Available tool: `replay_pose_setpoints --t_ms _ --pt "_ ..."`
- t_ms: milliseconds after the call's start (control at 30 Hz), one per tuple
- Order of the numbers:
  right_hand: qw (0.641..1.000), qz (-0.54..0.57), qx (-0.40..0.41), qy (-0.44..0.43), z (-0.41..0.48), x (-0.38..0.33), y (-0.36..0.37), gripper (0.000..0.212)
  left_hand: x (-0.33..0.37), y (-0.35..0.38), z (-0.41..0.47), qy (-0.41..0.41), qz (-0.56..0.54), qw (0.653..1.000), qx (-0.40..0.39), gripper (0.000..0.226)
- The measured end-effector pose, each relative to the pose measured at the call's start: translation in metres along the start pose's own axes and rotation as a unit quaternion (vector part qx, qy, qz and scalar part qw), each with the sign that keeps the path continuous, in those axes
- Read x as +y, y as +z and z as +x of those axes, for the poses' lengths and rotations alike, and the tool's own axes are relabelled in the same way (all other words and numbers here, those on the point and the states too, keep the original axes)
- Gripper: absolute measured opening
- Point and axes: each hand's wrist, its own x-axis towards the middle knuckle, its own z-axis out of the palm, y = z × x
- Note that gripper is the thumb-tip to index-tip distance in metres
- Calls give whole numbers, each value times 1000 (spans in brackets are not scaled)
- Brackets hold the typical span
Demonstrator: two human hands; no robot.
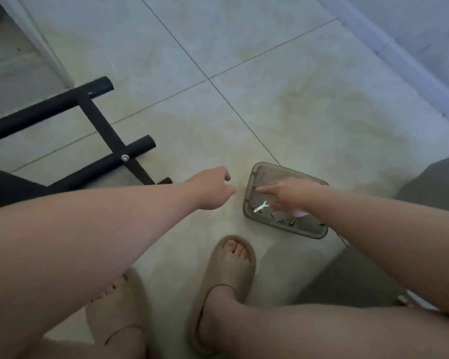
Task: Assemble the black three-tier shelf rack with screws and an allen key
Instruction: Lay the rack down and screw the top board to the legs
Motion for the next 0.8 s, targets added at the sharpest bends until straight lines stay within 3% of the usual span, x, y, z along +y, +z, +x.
replay_pose_setpoints --t_ms 200,267,367,500,800 --pt "995 91 -29 11 47 17 48 50 3 57 54 -34 -108 992 -59 46" --pt "993 118 -29 14 60 21 64 48 6 70 64 -26 -149 986 -63 35" --pt "987 159 9 22 76 22 84 44 6 82 71 -16 -201 979 -44 10" --pt "968 230 95 23 94 13 97 39 2 90 74 -24 -248 968 -40 10" --pt "963 237 130 17 121 5 112 14 -2 92 73 -41 -293 954 -56 12"
